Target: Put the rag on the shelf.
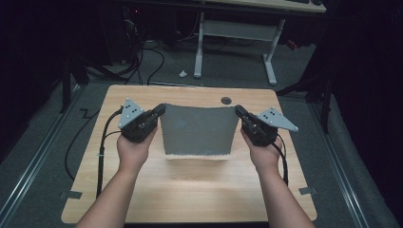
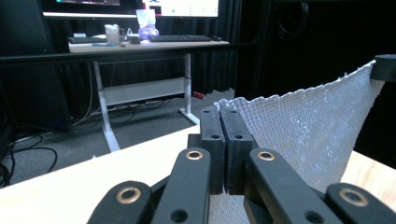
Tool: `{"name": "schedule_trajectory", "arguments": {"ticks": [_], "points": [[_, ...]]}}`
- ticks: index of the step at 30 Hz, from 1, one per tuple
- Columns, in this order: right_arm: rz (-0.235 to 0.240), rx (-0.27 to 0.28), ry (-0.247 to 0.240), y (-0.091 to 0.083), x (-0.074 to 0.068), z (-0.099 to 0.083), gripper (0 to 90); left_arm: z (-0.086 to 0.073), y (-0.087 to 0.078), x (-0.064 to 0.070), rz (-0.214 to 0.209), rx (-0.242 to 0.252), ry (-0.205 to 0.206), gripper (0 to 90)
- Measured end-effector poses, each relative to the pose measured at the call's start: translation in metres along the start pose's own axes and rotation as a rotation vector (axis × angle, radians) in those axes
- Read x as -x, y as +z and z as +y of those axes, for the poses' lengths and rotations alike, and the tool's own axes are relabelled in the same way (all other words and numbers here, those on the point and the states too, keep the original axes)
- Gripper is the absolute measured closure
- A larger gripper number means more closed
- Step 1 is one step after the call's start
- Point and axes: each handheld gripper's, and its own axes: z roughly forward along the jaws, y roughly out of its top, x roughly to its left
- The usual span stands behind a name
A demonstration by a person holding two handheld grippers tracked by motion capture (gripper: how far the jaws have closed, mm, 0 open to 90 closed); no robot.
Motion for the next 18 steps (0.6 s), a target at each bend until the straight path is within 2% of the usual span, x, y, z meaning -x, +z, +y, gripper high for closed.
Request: {"name": "schedule_trajectory", "arguments": {"ticks": [7,9,12,18], "points": [[-0.023,0.011,-0.006,0.011,0.011,0.016,89.0,0.018,0.017,-0.005,0.008,-0.004,0.035,88.7],[-0.027,0.012,0.003,0.015,0.015,0.019,89.0,0.02,0.022,-0.006,0.015,-0.009,0.036,88.7],[-0.034,0.006,0.007,0.021,0.02,0.023,89.0,0.021,0.031,-0.008,0.035,-0.032,0.066,88.7],[-0.046,-0.01,-0.013,0.035,0.026,0.026,88.9,0.025,0.047,-0.018,0.054,-0.058,0.045,88.7]]}}
